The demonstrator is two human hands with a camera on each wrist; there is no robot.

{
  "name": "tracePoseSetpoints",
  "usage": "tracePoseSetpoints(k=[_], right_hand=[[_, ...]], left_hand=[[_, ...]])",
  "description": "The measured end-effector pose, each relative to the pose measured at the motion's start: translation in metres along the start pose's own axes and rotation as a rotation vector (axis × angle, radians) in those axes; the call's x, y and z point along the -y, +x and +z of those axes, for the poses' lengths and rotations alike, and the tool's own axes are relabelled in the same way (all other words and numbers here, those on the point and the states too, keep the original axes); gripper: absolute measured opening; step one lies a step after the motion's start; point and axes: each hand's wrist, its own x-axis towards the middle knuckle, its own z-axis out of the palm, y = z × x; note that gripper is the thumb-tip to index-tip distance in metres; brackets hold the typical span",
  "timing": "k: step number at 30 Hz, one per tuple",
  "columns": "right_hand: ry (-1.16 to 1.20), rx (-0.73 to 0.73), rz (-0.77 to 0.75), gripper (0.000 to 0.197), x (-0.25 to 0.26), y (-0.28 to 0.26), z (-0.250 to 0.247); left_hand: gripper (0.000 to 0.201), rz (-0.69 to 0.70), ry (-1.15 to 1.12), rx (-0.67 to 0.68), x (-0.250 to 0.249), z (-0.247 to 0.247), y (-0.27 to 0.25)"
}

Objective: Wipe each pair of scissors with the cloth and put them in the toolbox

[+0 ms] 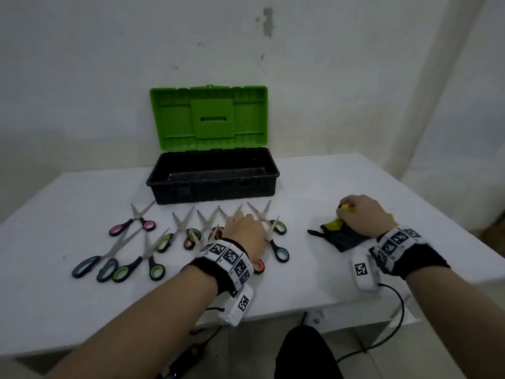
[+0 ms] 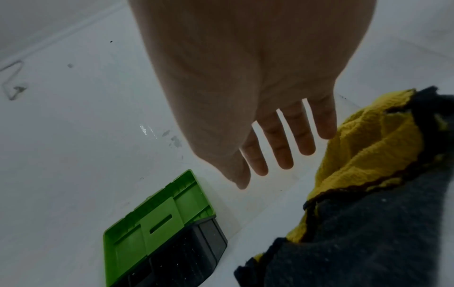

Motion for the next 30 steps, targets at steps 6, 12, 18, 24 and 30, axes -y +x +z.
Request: tracePoseSetpoints(k=[6,12,18,24,30], right_hand=[[-0.075,0.053,0.07,0.045,-0.007,-0.003,-0.004],[-0.13,0.15,0.075,0.054,-0.012,0.005,-0.007],[-0.197,0.189,0.192,0.048,-0.007,0.018,-0.015],[-0.356,0.209,0.14,0.024,-0.008,0.035,-0.012],[-0.206,0.003,0.02,0.021,0.007,0.026,-0.022]], left_hand=[[0.028,-0.022,0.094,0.014,-0.003,0.003,-0.001],[0.01,-0.007,0.136,0.025,-0.006,0.004,0.001],[0.02,-0.109,-0.104,0.05,-0.003,-0.002,0.011],[0.017,-0.153,-0.684,0.052,0.005,-0.01,0.025],[0.017,-0.054,-1.383,0.027,0.022,-0.016,0.027]])
